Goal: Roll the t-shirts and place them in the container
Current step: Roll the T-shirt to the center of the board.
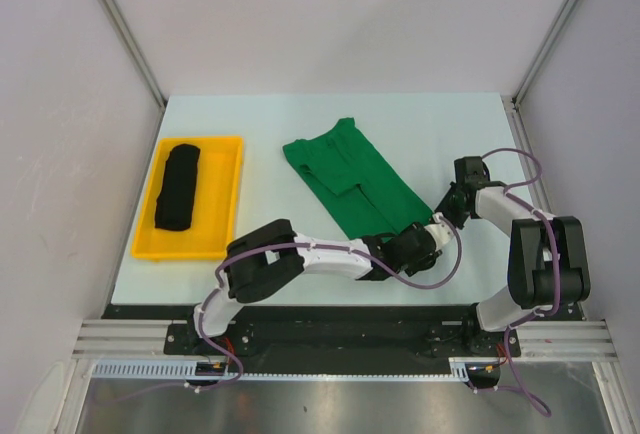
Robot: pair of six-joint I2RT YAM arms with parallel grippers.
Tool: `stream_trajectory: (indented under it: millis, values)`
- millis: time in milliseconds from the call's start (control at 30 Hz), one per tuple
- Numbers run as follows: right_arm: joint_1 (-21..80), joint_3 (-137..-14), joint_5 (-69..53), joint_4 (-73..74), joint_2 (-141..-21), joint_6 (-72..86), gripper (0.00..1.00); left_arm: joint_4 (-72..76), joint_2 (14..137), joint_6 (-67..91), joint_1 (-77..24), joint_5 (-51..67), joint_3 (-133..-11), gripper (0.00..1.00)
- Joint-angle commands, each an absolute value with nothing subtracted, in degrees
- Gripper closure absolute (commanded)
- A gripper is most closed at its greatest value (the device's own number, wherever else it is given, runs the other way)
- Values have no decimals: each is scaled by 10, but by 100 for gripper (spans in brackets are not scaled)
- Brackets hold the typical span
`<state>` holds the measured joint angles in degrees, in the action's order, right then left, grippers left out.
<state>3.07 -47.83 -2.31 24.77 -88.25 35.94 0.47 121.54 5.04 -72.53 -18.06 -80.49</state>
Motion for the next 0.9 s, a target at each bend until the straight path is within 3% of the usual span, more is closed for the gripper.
stream_trajectory:
  millis: [0, 333, 500, 633, 700, 867]
  values:
    - [26, -477, 6, 229, -911, 353, 79, -16, 1222, 19, -732, -230, -838, 44]
    - [24, -481, -17, 233, -893, 350, 78, -20, 1246, 19, -735, -247, -834, 47]
    - [22, -489, -33, 239, -875, 346, 73, -14, 1247, 23, -731, -253, -827, 61]
    - [21, -496, -36, 246, -824, 344, 59, -13, 1237, 47, -715, -168, -823, 86]
    - [14, -496, -36, 254, -796, 344, 52, -4, 1220, 69, -703, -129, -810, 90]
    - [-12, -496, -37, 280, -702, 343, 47, 51, 1178, 156, -691, -20, -755, 94]
